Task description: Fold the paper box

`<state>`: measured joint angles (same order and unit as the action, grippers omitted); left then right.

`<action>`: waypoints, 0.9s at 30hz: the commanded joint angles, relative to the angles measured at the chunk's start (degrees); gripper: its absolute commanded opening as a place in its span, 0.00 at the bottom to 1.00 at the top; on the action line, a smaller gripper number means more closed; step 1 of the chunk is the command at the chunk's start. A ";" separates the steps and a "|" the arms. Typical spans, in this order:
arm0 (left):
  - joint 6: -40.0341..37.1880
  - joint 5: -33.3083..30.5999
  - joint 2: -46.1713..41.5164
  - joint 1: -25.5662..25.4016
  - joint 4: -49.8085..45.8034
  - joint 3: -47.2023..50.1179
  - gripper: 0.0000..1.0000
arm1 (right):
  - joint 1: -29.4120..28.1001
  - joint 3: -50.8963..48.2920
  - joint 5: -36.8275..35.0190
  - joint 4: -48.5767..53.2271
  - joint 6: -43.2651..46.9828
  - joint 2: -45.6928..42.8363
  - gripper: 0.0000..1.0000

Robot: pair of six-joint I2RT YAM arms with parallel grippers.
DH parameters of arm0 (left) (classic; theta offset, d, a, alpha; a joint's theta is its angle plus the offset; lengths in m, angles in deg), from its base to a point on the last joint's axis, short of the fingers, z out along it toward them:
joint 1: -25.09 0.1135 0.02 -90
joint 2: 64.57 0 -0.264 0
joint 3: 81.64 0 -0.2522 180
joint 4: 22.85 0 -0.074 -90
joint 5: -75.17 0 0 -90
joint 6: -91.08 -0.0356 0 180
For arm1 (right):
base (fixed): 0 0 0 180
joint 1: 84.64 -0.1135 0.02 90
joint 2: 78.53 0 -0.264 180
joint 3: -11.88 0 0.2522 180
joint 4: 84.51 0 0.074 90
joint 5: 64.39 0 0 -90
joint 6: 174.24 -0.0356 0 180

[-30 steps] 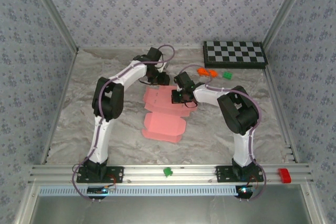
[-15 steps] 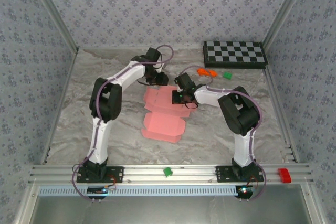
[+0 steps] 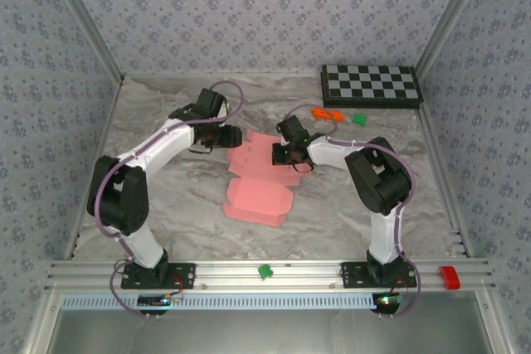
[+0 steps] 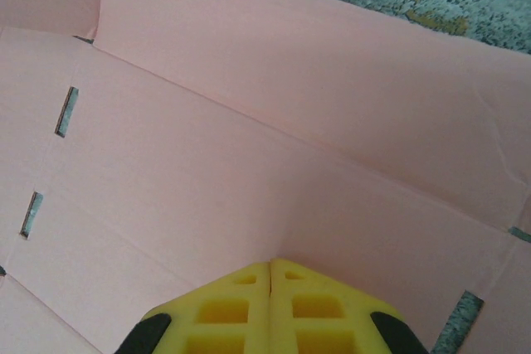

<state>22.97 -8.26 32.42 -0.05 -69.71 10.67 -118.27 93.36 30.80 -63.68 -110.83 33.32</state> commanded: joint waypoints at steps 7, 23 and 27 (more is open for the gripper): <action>9.86 6.79 0.77 -0.12 8.49 8.88 0.60 | 0.10 -1.56 -0.97 4.39 -1.31 0.82 0.01; 12.04 7.24 6.26 -2.25 7.01 6.10 0.53 | 0.04 -2.17 -1.33 4.37 -1.48 0.69 0.01; 11.97 6.99 5.56 -2.97 6.74 6.24 0.48 | -0.02 -2.23 -1.32 4.29 -1.61 0.71 0.01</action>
<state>34.82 -1.77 38.47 -2.37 -62.09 19.26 -118.27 93.27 30.78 -63.75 -111.72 33.32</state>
